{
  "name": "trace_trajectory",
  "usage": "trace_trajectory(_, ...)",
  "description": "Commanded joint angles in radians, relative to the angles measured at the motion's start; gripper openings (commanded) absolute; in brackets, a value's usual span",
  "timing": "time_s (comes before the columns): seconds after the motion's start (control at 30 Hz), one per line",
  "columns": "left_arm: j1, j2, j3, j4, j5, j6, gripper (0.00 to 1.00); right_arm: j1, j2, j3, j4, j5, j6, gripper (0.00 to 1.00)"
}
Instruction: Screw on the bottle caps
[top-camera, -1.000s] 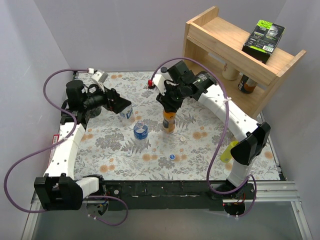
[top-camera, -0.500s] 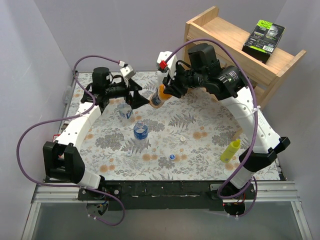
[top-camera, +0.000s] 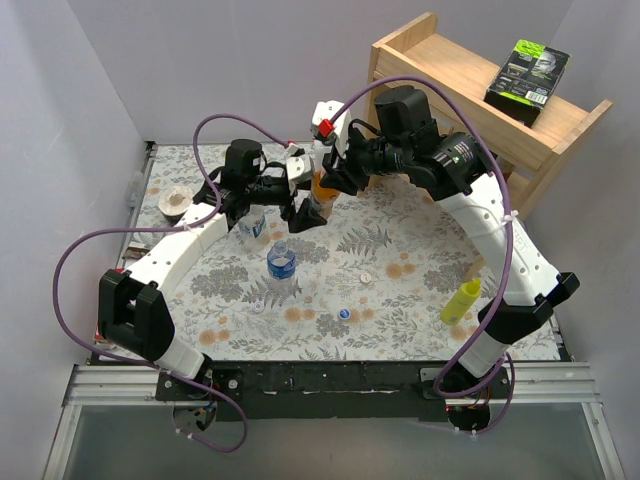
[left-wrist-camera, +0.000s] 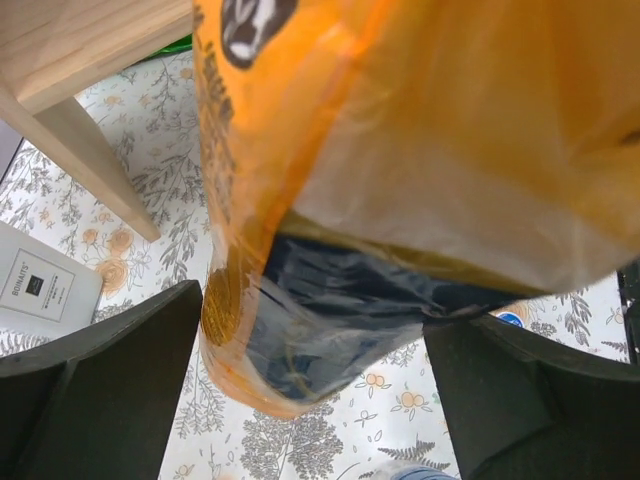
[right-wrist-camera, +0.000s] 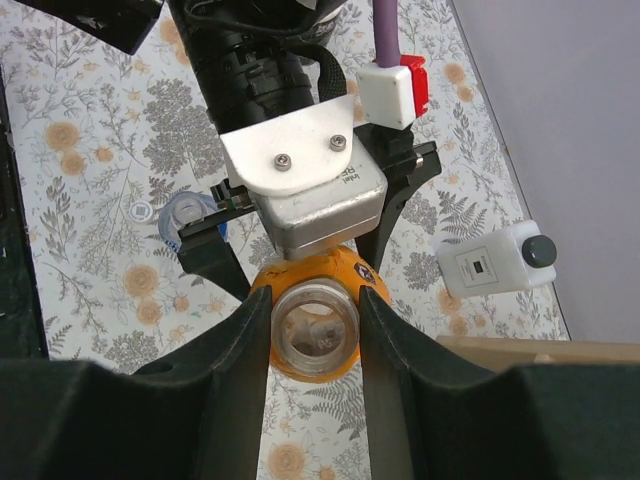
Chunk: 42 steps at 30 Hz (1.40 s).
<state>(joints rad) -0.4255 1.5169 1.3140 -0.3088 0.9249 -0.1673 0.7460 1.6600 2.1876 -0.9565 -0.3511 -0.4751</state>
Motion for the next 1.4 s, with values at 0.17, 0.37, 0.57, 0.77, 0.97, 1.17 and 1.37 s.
trace_trajectory(0.17,-0.001,-0.031,-0.061,0.152,-0.031,-0.032,0.95,-0.020,-0.034,-0.008,0.070,-0.118,0.033,0.01)
trace_trajectory(0.37,-0.001,-0.021,-0.064,0.154,0.022,-0.054,0.85,-0.027,-0.022,0.026,0.029,-0.120,0.044,0.01)
trace_trajectory(0.57,-0.001,-0.018,-0.059,0.178,0.083,-0.103,0.56,-0.030,-0.037,-0.028,0.036,-0.098,0.067,0.01)
trace_trajectory(0.77,-0.001,-0.043,-0.067,0.278,0.140,-0.270,0.30,-0.062,-0.016,-0.013,0.013,-0.036,0.113,0.24)
trace_trajectory(0.97,-0.001,-0.125,-0.211,0.502,0.057,-0.504,0.24,-0.099,-0.020,0.178,0.059,0.142,0.121,0.85)
trace_trajectory(1.17,-0.001,-0.287,-0.312,0.606,-0.129,-0.681,0.28,-0.198,-0.124,0.019,0.126,0.158,0.064,0.86)
trace_trajectory(1.37,-0.001,-0.412,-0.245,0.352,-0.207,-0.634,0.24,-0.315,-0.164,-0.498,0.047,-0.069,-0.237,0.82)
